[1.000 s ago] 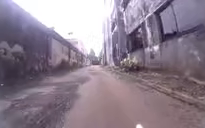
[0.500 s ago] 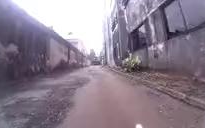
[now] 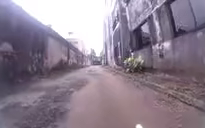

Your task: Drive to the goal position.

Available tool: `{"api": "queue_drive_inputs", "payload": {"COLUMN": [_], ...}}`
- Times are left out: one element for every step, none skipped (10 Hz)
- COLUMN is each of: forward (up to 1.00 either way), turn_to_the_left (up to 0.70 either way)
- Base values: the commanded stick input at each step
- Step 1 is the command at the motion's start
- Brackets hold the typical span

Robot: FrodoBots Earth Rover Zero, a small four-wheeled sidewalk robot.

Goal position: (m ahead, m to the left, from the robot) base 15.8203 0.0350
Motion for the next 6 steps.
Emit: {"api": "queue_drive_inputs", "payload": {"forward": [0.7, 0.7, 0.7, 0.7, 0.7, 0.7], "turn_to_the_left": [0.0, 0.0, 0.0, 0.0, 0.0, 0.0]}}
